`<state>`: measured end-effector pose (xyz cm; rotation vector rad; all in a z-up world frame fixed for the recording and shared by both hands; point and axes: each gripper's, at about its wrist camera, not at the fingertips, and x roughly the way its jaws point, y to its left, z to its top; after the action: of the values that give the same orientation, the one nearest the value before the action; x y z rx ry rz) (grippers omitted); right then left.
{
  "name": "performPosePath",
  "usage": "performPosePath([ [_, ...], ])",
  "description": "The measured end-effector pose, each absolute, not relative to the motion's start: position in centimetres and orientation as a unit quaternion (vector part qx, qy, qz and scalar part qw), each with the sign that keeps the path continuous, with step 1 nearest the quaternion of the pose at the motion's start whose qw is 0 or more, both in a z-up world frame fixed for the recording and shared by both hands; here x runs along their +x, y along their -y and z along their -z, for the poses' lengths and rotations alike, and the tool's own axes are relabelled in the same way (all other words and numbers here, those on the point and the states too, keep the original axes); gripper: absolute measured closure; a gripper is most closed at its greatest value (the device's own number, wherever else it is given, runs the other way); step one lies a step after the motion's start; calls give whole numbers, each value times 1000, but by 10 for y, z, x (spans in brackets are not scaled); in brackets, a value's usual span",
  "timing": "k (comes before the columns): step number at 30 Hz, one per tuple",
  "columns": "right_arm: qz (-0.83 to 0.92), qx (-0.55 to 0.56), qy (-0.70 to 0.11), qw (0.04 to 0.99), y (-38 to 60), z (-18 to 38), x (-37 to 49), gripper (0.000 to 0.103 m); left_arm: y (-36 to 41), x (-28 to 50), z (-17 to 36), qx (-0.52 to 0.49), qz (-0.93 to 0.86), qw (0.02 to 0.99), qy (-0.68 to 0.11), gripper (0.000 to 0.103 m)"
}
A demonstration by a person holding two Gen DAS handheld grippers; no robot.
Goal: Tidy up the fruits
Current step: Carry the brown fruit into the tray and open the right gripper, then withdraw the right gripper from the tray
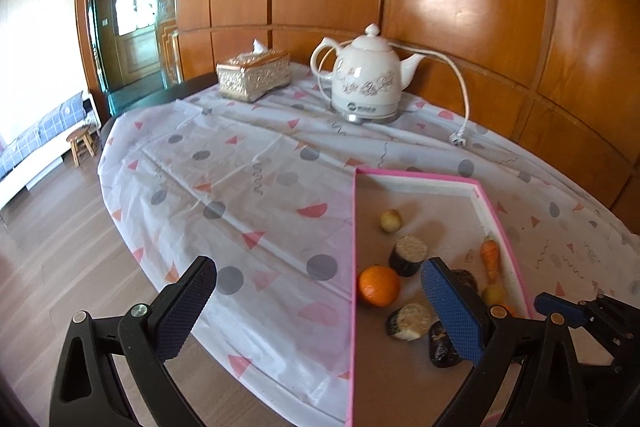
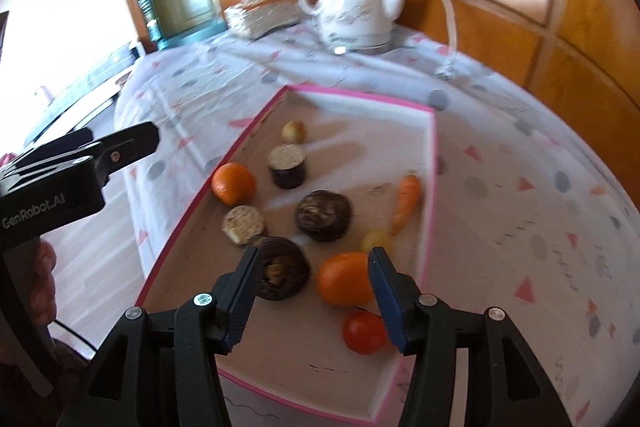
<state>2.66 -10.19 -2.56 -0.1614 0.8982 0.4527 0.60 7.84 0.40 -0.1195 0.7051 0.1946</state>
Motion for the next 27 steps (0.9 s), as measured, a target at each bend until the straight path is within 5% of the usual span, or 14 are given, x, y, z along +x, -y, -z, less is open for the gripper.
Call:
performPosePath([
  [4, -167, -71, -409, 894, 117, 19, 18, 46, -64, -1, -13, -53, -85, 941, -324, 0],
  [7, -138, -50, -400, 905, 131, 16, 12, 36, -53, -6, -15, -44, -75, 944, -317, 0],
  [27, -82, -27, -390, 917, 156, 20, -5, 36, -17, -24, -11, -13, -40, 947, -320, 0],
])
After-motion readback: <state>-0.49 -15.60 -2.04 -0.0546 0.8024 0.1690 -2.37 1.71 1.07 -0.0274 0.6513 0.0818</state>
